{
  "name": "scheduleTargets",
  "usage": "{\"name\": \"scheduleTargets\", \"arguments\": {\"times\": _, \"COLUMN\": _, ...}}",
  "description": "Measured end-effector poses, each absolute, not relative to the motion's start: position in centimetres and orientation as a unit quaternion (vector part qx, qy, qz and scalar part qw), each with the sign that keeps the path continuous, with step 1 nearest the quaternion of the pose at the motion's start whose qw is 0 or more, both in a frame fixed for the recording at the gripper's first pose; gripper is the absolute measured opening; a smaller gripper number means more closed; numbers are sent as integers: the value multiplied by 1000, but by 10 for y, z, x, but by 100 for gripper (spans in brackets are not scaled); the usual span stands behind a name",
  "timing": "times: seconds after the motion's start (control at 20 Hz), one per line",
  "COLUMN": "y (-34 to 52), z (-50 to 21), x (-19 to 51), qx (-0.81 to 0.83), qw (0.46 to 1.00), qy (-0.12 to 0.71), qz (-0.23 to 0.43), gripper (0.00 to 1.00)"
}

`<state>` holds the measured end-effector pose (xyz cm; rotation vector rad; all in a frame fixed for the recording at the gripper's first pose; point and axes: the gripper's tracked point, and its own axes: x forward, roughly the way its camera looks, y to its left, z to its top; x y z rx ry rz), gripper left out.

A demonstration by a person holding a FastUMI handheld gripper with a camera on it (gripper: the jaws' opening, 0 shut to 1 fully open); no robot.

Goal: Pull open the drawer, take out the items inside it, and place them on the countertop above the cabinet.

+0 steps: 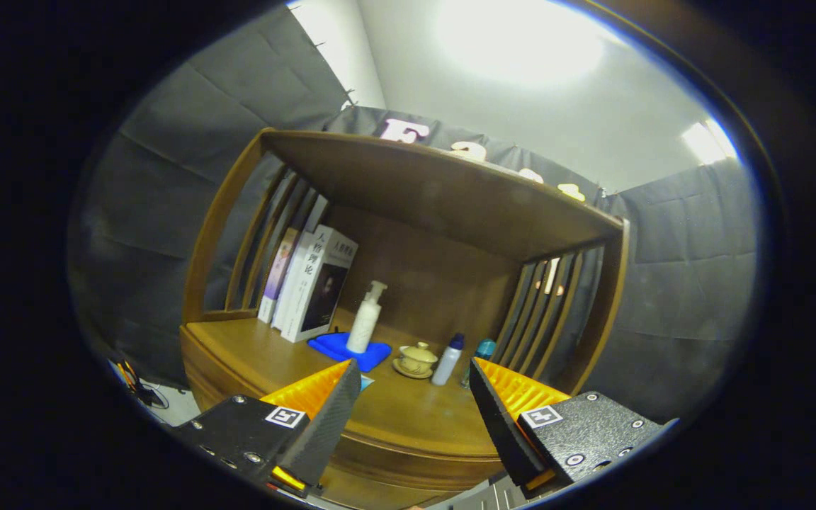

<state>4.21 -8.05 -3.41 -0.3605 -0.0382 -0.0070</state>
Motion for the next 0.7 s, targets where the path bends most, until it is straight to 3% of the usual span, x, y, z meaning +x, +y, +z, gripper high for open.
{"name": "scheduleTargets", "arguments": {"times": 0.4, "y": -127, "z": -13, "x": 20, "qx": -113, "qw": 987, "qy": 12, "qz": -110, "gripper": 95}}
{"name": "scheduleTargets", "arguments": {"times": 0.7, "y": -78, "z": -33, "x": 25, "qx": -81, "qw": 995, "qy": 31, "qz": -47, "gripper": 95}}
